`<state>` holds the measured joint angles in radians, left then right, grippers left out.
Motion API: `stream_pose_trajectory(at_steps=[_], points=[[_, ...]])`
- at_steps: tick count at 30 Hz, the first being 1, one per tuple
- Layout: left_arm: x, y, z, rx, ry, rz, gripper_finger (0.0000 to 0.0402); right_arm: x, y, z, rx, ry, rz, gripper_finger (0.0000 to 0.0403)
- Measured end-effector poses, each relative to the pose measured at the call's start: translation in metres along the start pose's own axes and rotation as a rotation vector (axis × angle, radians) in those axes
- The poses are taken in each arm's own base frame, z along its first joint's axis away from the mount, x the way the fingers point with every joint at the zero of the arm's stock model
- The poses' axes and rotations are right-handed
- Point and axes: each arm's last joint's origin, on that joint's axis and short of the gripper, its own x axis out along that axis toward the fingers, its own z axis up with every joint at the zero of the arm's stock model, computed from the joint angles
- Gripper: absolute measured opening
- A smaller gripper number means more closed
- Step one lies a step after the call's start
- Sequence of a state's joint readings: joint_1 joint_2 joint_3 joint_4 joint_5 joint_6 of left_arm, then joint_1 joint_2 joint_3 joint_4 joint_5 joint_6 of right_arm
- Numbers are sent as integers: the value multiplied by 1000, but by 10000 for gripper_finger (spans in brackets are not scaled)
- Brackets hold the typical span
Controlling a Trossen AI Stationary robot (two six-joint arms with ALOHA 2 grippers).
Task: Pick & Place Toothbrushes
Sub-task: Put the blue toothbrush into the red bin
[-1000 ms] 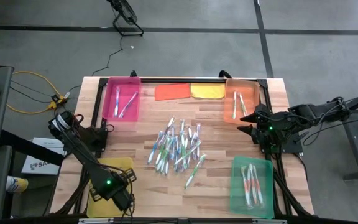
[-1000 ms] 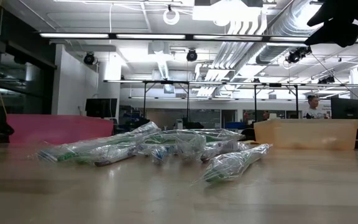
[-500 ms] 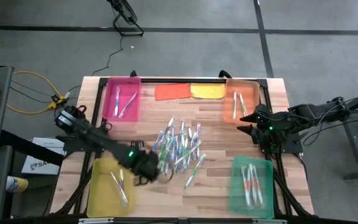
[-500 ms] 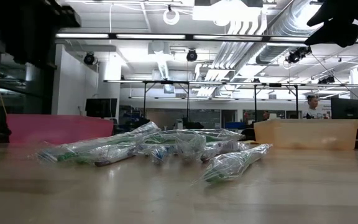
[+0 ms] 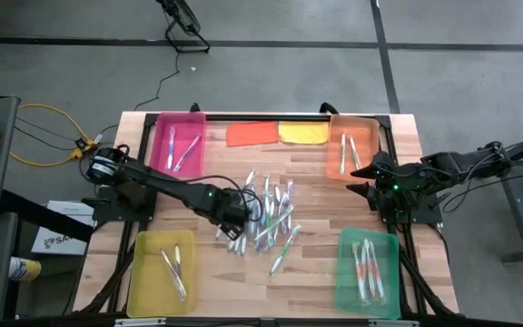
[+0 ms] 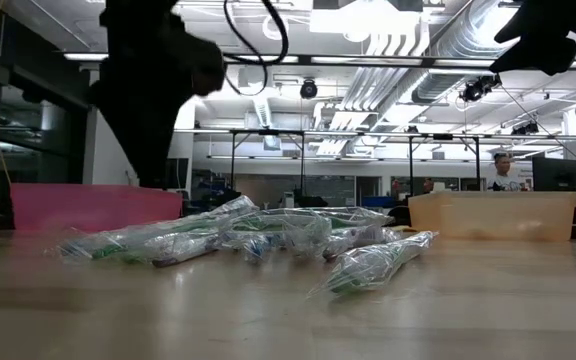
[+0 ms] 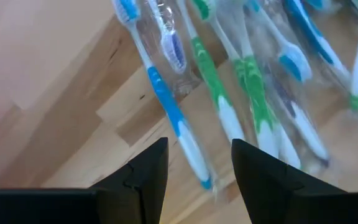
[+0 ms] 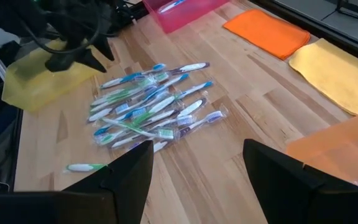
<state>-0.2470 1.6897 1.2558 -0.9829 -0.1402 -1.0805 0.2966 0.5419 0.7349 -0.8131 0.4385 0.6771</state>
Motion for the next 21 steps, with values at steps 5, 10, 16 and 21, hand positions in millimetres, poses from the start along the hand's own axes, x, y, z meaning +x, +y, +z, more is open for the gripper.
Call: stream_pose_trajectory(at_steps=[5, 10, 16, 21], points=[[20, 8, -6, -105, 6, 13, 170, 0, 0, 0, -15, 1, 1, 243], [36, 15, -13, -177, 25, 20, 170, 0, 0, 0, -20, 1, 1, 243], [45, 17, -16, -196, 27, -1, 170, 0, 0, 0, -19, 1, 2, 243], [47, 17, -16, -195, 28, 2, 170, 0, 0, 0, -19, 2, 2, 243]])
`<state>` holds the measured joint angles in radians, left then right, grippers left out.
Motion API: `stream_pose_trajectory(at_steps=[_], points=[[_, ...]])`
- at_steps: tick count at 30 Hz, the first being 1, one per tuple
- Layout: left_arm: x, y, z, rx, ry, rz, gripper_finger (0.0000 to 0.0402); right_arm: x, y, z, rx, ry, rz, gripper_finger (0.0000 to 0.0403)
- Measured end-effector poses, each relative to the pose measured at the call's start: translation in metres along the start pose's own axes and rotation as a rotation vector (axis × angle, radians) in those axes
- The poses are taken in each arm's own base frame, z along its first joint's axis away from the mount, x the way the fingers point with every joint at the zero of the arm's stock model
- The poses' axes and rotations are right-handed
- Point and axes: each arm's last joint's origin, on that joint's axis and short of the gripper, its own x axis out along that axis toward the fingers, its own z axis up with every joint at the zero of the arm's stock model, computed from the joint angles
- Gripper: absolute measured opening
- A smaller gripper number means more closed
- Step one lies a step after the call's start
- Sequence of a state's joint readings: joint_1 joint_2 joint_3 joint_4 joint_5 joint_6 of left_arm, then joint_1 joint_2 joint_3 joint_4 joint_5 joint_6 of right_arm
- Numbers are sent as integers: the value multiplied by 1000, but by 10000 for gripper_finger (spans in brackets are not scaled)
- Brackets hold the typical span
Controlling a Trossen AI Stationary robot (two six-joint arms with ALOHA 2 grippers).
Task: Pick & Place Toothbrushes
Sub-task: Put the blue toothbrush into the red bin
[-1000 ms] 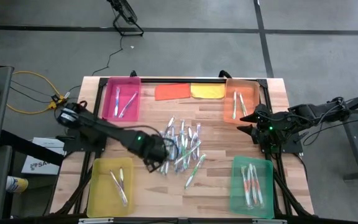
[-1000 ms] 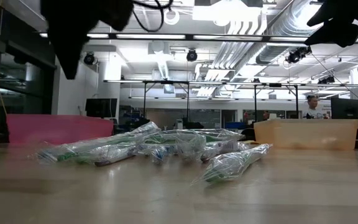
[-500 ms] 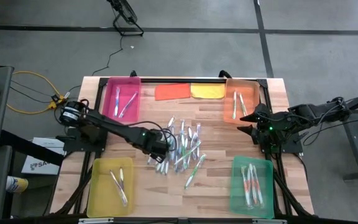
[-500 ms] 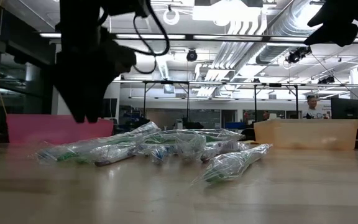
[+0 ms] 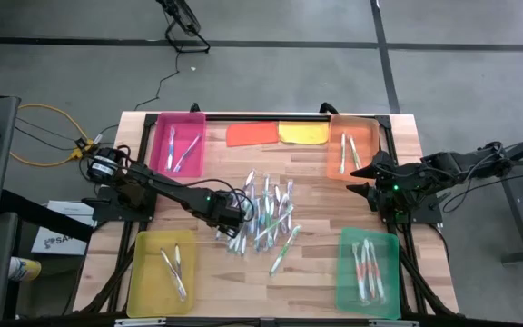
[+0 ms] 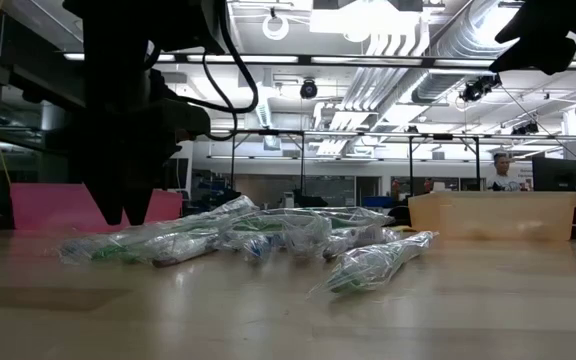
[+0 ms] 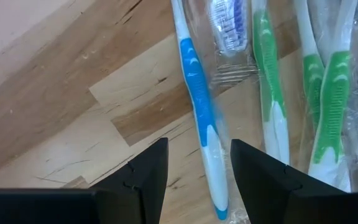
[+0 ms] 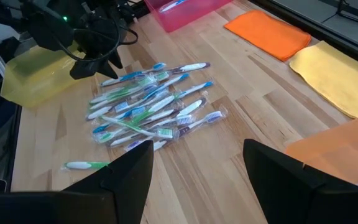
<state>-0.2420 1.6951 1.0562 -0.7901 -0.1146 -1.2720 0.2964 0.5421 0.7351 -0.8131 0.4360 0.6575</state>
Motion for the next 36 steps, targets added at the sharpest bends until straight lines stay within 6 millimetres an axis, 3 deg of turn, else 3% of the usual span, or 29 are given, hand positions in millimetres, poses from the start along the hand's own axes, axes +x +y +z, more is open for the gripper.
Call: stream_pose_trajectory(at_steps=[8, 14, 27, 32, 36], points=[[21, -7, -1, 14, 36, 24, 170, 0, 0, 0, 0, -1, -2, 243], [23, -6, -2, 13, 41, 41, 163, 0, 0, 0, 0, -1, -3, 243], [24, -4, -2, 46, 26, 67, 14, 0, 0, 0, -26, 1, -7, 243], [16, 2, 0, 41, -1, 82, 23, 0, -1, 0, -28, 0, -10, 243], [-9, 17, 8, 16, -57, 116, 12, 0, -1, 0, -29, -1, -12, 243]])
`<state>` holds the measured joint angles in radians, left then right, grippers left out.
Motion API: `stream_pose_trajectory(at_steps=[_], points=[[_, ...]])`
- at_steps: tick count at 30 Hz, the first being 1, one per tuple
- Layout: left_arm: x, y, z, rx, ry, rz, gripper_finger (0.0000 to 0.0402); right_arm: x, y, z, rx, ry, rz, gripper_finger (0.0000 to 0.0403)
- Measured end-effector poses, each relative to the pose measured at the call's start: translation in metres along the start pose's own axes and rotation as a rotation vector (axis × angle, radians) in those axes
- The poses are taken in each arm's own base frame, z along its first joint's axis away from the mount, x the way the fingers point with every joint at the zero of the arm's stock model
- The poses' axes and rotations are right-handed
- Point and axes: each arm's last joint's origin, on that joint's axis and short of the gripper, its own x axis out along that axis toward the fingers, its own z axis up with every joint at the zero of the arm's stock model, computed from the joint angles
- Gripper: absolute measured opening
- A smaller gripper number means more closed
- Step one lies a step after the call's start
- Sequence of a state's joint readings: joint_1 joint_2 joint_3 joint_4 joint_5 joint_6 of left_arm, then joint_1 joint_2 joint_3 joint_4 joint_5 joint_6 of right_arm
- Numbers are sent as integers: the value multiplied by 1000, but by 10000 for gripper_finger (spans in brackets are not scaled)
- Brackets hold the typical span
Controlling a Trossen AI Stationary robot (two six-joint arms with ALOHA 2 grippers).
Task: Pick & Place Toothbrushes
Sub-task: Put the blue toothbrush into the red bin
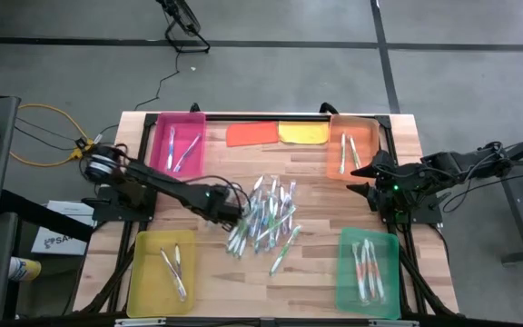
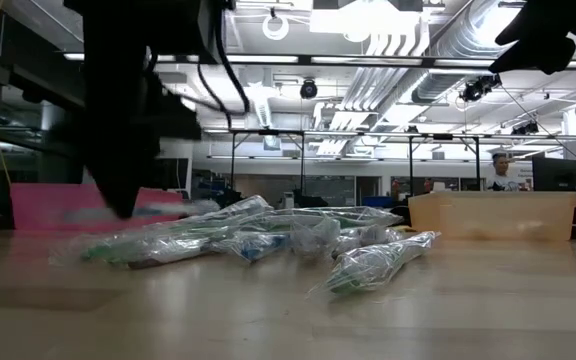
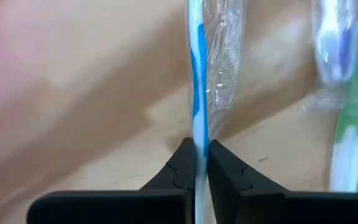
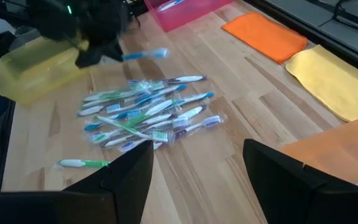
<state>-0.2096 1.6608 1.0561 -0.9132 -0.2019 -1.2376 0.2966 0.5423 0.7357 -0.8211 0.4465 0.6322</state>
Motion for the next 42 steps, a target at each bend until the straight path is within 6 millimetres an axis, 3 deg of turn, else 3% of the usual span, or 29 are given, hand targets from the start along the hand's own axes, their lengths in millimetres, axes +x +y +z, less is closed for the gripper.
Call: stream_pose_trajectory(at_steps=[8, 15, 20, 27, 36, 42], points=[[-49, 68, 36, -76, -119, 130, 16, 0, -2, 1, 38, -42, -59, 243], [-68, 127, 71, -131, -183, 243, 14, 0, -4, 3, 90, -99, -119, 243], [-63, 161, 96, -120, -142, 305, 13, 0, -4, 3, 131, -119, -138, 243], [-49, 190, 122, -106, -143, 263, 13, 0, -4, 3, 175, -123, -138, 243], [-14, 207, 107, -124, -21, 261, 16, -1, -5, 4, 215, -146, -158, 243], [-9, 207, 108, -130, -37, 244, 85, -1, -5, 4, 248, -159, -166, 243]])
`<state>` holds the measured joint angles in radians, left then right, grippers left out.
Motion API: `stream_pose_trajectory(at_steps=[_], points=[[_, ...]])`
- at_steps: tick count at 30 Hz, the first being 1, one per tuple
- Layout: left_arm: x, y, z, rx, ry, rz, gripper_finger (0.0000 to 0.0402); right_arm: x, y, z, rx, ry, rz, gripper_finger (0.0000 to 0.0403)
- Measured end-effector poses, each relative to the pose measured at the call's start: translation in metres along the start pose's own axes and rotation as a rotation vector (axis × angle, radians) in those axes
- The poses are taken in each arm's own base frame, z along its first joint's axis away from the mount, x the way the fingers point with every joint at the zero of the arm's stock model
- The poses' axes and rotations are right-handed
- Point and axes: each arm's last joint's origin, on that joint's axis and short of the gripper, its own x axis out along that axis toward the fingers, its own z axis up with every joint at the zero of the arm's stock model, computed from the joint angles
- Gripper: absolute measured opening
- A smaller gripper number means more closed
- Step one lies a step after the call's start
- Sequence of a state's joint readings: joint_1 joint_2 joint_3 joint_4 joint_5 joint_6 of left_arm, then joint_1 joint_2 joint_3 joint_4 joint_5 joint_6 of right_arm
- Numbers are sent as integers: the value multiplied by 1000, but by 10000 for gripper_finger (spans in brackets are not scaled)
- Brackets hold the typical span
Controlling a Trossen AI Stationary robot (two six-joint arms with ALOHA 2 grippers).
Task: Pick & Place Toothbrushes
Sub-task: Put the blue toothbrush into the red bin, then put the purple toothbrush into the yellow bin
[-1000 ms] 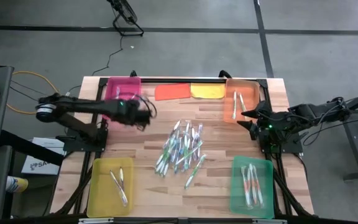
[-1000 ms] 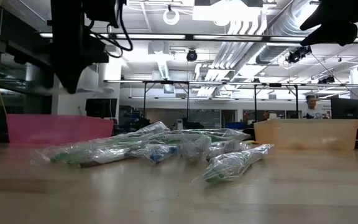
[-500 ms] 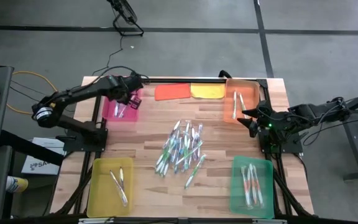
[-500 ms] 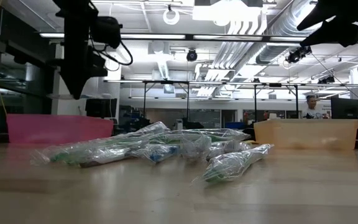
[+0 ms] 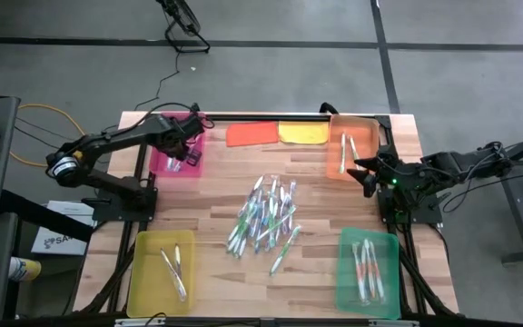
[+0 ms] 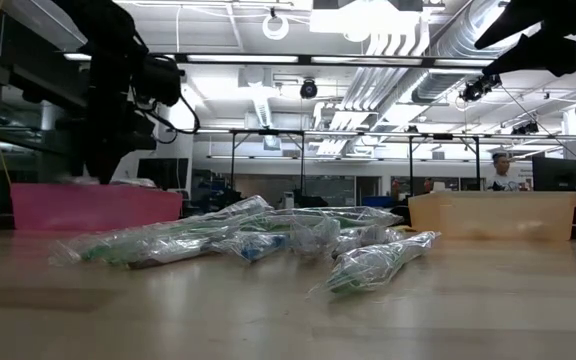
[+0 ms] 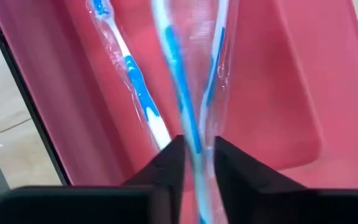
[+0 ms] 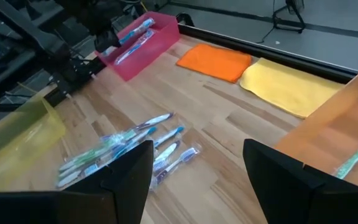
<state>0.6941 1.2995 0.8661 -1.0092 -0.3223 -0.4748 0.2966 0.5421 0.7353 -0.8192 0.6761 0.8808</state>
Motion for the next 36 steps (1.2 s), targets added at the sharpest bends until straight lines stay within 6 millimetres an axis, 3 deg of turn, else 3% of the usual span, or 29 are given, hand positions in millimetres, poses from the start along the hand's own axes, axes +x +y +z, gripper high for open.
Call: stream_pose_trajectory(at_steps=[5, 9, 18, 25, 36], points=[[0, 0, 0, 47, 2, 2, 152, 0, 0, 0, 14, -5, -4, 243], [0, -1, 1, 64, -2, -25, 179, 0, 0, 0, 43, -5, -4, 243], [-14, -33, 21, 205, -247, -419, 175, 0, 0, 0, 108, -4, -6, 243], [-25, -56, 14, 276, -317, -492, 174, 3, 2, -1, 134, 5, -19, 243], [-18, -107, 6, 334, -346, -598, 174, 12, 9, -6, 139, 38, -54, 243]])
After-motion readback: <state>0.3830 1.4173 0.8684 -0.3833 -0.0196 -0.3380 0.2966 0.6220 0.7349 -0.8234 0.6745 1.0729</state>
